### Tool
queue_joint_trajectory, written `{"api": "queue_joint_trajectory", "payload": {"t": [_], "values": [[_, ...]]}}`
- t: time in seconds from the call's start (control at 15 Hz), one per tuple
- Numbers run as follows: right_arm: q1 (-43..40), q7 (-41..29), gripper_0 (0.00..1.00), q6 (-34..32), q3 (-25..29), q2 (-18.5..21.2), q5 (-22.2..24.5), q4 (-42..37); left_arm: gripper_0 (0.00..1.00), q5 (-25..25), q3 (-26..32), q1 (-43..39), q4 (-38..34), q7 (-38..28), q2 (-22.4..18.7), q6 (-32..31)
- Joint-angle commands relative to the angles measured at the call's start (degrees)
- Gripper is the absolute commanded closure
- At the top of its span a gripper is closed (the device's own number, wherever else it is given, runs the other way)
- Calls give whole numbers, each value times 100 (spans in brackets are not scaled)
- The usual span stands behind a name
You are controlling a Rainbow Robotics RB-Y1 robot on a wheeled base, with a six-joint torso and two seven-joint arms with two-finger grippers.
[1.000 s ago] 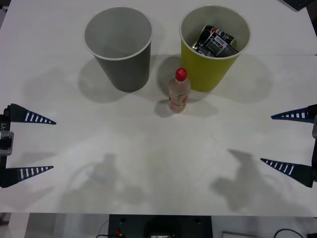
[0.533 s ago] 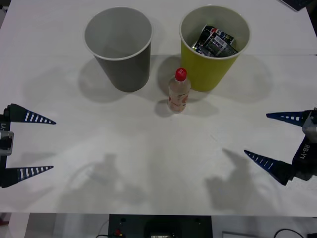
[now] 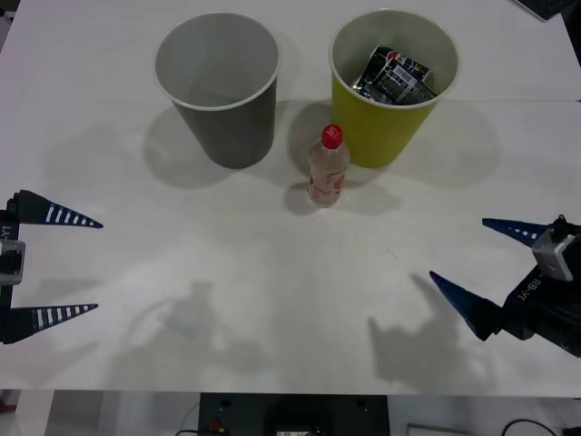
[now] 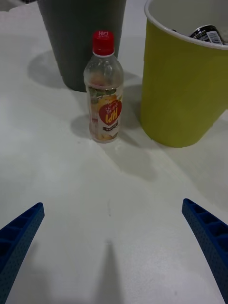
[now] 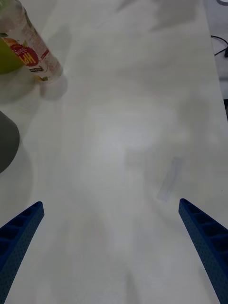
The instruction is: Put the can into the green bin and the plastic bottle into the gray bin
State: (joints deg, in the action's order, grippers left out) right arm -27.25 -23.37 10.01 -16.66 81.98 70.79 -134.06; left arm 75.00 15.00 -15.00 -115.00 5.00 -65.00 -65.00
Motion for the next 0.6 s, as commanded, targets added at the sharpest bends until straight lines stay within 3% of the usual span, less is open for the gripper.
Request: {"api": "queue_joint_trajectory", "payload": {"t": [0.07,0.33,0.53,0.6], "values": [[686,-63,0,888,-1103,91,-92,2,2,0,0,0,0,0,0,0],[2092,-221,0,2216,-2984,91,-285,73,2,0,0,0,0,0,0,0],[3112,-414,0,3033,-4214,-182,-232,424,2,0,0,0,0,0,0,0],[3516,-757,0,3349,-4706,-331,-12,644,2,0,0,0,0,0,0,0]]}}
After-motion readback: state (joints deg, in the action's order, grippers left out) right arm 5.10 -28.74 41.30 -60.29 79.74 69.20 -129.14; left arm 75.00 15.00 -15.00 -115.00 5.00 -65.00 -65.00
